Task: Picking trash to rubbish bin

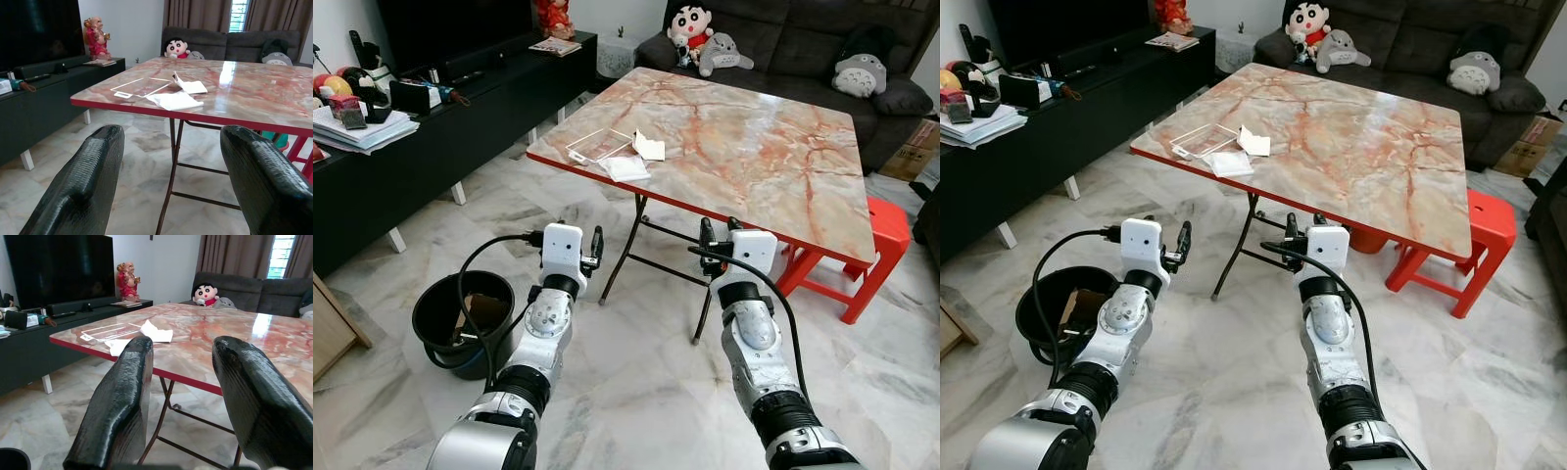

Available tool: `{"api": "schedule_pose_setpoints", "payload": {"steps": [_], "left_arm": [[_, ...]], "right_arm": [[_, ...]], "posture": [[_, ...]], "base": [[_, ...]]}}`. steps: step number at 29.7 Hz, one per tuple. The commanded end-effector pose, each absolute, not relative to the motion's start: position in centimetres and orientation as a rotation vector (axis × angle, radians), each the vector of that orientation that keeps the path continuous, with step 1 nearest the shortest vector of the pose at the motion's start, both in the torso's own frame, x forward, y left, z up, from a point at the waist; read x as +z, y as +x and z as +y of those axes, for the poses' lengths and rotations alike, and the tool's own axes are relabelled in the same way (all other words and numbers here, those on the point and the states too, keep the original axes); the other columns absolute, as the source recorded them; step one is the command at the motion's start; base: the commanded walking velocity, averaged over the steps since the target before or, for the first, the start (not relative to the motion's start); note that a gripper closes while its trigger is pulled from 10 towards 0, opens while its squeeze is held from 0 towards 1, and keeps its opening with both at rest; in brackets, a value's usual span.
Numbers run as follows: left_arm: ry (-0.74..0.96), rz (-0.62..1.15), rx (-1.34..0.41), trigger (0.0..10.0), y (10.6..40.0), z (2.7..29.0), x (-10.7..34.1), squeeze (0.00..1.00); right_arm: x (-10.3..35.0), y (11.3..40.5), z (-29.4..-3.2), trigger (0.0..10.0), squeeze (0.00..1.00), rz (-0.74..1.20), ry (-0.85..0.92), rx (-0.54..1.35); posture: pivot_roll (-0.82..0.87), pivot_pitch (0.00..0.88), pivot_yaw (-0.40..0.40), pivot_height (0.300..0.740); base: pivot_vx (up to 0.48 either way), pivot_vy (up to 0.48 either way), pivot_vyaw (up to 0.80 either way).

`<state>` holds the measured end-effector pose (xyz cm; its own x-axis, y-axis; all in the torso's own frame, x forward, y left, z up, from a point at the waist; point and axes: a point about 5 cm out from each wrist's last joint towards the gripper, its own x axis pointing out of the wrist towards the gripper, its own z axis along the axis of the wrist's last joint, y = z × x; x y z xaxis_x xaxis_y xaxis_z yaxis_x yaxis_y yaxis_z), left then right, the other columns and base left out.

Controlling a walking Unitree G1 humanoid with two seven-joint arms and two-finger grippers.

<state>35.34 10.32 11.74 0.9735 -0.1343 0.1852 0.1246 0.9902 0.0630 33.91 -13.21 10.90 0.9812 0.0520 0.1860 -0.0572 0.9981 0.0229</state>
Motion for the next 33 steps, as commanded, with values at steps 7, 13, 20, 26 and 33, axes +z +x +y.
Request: {"api": "schedule_pose_setpoints", "payload": {"steps": [7,13,20,26,33], "left_arm": [[0.049,-0.200,-0.119,10.0,35.74,10.07,12.47,0.00],[0.051,-0.200,-0.111,10.0,35.85,10.05,12.62,0.00],[0.054,-0.205,-0.104,10.0,35.98,10.14,12.87,0.00],[0.055,-0.208,-0.098,10.0,36.04,10.16,12.98,0.00],[0.058,-0.211,-0.102,10.0,36.17,10.01,13.21,0.00]], "right_arm": [[11.53,34.08,-13.48,10.0,0.00,-0.204,0.032,0.053],[11.72,34.19,-13.41,10.0,0.00,-0.208,0.023,0.062],[11.84,34.19,-13.08,10.0,0.00,-0.211,-0.007,0.073],[11.92,34.28,-13.00,10.0,0.00,-0.210,0.014,0.082],[12.08,34.32,-12.89,10.0,0.00,-0.215,0.027,0.081]], "posture": [[0.17,0.012,-0.100,0.740],[0.17,0.024,-0.104,0.740],[0.16,0.035,-0.105,0.740],[0.16,0.045,-0.106,0.740],[0.16,0.052,-0.100,0.740]], "base": [[0.293,0.000,0.00],[0.308,0.000,0.00],[0.328,0.000,0.00],[0.320,0.000,0.00],[0.417,0.000,0.00]]}}
